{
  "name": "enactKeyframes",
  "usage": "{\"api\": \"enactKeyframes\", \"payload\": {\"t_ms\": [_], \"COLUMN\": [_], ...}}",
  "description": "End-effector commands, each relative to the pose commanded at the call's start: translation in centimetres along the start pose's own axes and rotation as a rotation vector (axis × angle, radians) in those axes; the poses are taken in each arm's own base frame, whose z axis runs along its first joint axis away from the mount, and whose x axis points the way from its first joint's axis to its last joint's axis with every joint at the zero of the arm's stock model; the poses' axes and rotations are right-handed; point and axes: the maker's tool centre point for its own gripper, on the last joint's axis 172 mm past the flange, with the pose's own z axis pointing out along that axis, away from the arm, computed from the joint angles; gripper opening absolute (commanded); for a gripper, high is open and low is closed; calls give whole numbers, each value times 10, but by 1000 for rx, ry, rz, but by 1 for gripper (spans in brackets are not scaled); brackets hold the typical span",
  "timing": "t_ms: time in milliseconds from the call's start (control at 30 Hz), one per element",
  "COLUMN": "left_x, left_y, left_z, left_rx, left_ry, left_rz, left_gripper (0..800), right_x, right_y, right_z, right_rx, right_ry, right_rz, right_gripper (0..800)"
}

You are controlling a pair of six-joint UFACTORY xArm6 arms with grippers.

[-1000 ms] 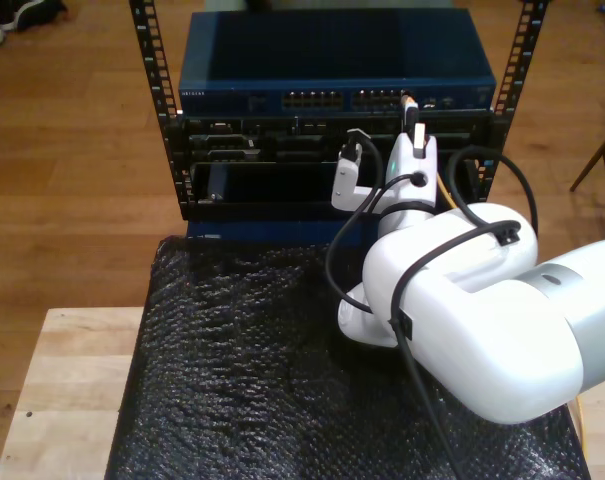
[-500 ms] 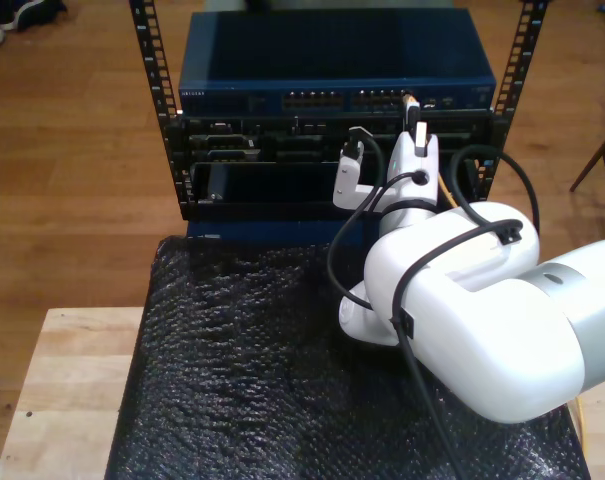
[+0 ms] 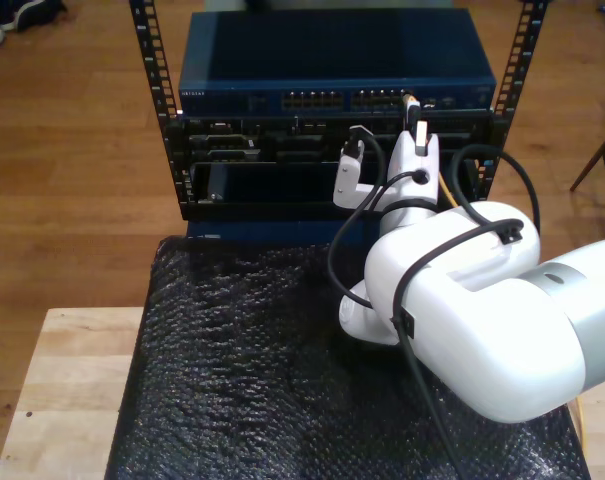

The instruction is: Grab the cable and plug it in

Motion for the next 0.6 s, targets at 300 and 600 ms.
{"api": "enactKeyframes", "payload": {"t_ms": [300,600], "left_x": [0,0], "left_y": [0,0], "left_z": [0,0], "left_rx": [0,0], "left_ry": [0,0], "left_rz": [0,0], "left_gripper": [800,800], "right_x": [3,4], "right_y": [5,2], "right_z": [2,1], "right_rx": [-10,-6], "right_ry": [2,4], "right_rz": [6,3], "right_gripper": [0,0]}}
